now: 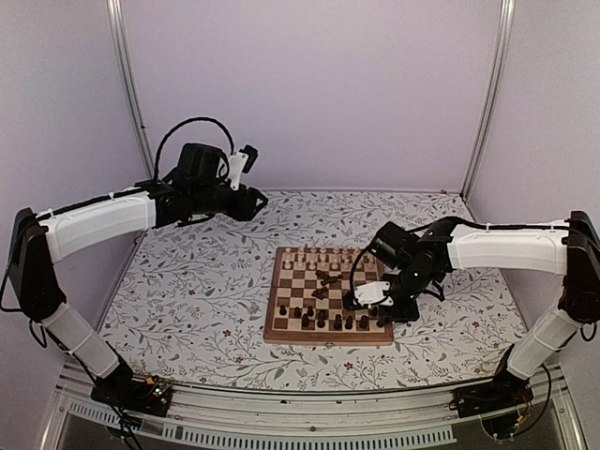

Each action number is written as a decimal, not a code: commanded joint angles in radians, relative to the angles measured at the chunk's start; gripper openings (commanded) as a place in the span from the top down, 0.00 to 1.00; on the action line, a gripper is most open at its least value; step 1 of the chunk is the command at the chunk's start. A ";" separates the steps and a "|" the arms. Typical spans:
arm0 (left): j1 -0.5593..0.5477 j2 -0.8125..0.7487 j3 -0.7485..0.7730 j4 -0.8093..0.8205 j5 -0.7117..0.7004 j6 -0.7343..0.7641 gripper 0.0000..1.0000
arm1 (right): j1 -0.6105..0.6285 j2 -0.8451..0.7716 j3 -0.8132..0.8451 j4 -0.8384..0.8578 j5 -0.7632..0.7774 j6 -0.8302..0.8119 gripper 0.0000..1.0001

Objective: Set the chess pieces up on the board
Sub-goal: Place the chess piece on the chessboard.

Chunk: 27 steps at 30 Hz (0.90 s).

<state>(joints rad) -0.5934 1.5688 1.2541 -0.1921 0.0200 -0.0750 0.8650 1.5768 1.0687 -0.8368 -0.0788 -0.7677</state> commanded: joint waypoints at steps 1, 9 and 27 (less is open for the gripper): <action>0.001 -0.010 0.005 0.013 0.035 0.001 0.45 | 0.012 0.035 0.037 0.013 0.008 -0.008 0.91; 0.001 -0.015 0.005 0.011 0.046 0.003 0.45 | 0.024 0.074 0.052 0.017 0.005 -0.008 0.90; 0.001 -0.008 0.009 0.005 0.072 0.000 0.45 | 0.032 0.076 0.069 -0.003 0.025 -0.007 0.74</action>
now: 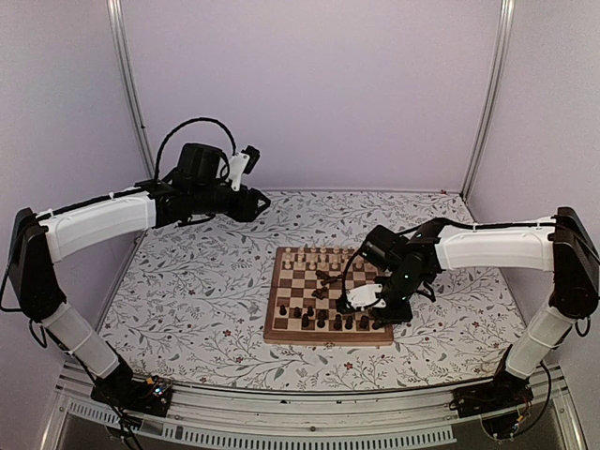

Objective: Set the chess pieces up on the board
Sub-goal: Place the chess piece on the chessboard, then pick up the chess piece from the chessboard.

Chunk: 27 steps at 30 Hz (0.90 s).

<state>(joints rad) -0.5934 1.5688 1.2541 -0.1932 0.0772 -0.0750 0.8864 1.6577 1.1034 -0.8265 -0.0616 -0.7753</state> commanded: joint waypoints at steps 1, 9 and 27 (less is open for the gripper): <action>0.001 -0.009 0.010 0.005 0.014 0.001 0.45 | 0.010 -0.009 0.039 -0.020 0.009 0.002 0.73; -0.004 0.030 0.042 -0.046 0.053 0.007 0.45 | -0.004 -0.202 0.044 -0.080 0.028 -0.030 0.57; -0.266 0.371 0.287 -0.351 0.026 0.073 0.55 | -0.329 -0.319 -0.106 0.403 -0.306 0.116 0.57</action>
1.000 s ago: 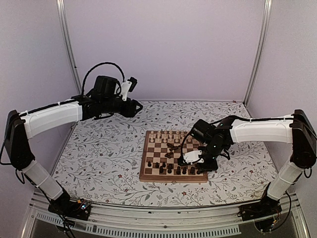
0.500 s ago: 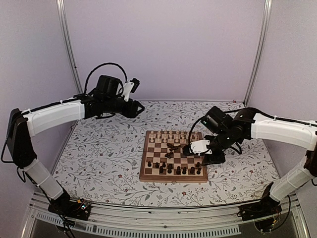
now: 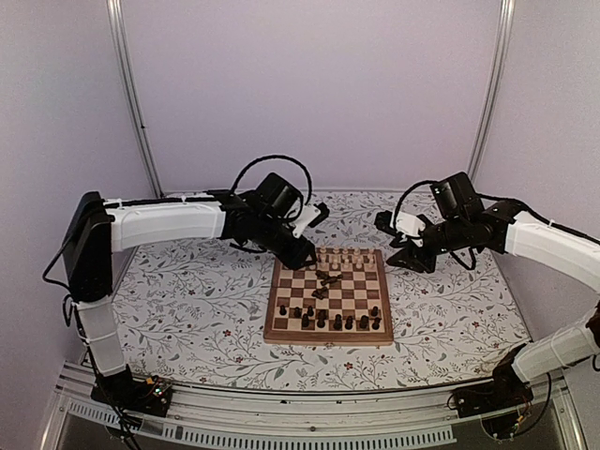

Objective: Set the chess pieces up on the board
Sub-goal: Pick up the chess piece from the chessboard.

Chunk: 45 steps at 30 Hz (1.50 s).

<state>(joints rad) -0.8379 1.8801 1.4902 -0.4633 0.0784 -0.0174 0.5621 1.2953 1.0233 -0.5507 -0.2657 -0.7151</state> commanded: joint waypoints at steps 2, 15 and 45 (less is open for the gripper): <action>-0.036 0.104 0.086 -0.124 0.032 0.038 0.55 | -0.005 0.075 -0.028 0.137 -0.117 0.064 0.58; -0.051 0.253 0.212 -0.222 0.049 0.066 0.53 | -0.005 0.085 -0.100 0.182 -0.100 0.062 0.59; -0.086 0.454 0.440 -0.453 0.002 0.020 0.79 | -0.005 0.091 -0.118 0.190 -0.077 0.042 0.59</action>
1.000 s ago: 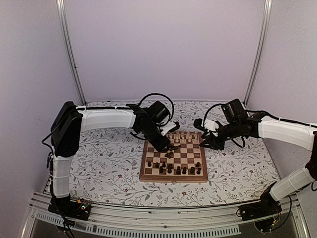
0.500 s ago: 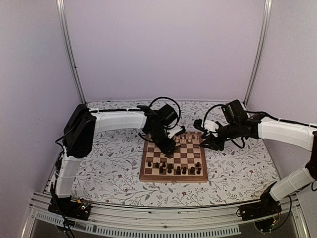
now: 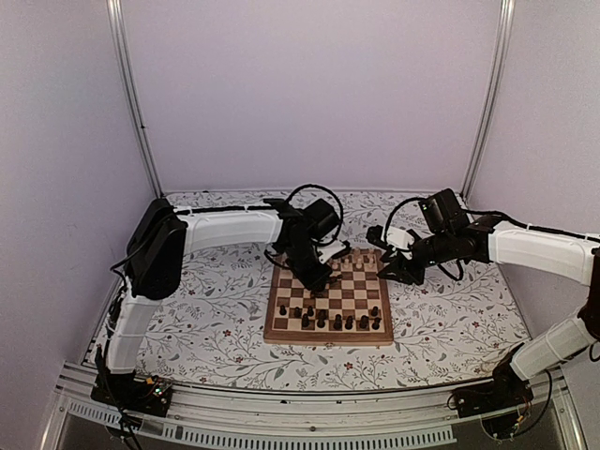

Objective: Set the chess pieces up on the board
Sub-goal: Pick up the chess piece from the chessboard.

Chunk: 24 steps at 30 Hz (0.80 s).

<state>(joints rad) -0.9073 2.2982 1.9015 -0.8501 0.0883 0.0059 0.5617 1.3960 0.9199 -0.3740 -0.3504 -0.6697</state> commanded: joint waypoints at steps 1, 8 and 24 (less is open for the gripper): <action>-0.016 0.033 0.030 -0.068 -0.008 -0.003 0.80 | -0.004 -0.008 -0.014 0.014 0.008 -0.004 0.59; -0.016 -0.021 0.023 -0.029 0.007 -0.029 0.90 | -0.005 -0.004 -0.013 0.014 0.001 -0.002 0.59; 0.006 -0.244 -0.228 0.299 0.085 -0.116 0.97 | -0.004 -0.020 0.017 0.010 -0.056 0.032 0.58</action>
<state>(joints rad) -0.9089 2.1193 1.7306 -0.6537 0.1242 -0.0692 0.5617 1.3960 0.9184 -0.3733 -0.3614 -0.6632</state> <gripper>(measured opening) 0.116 0.416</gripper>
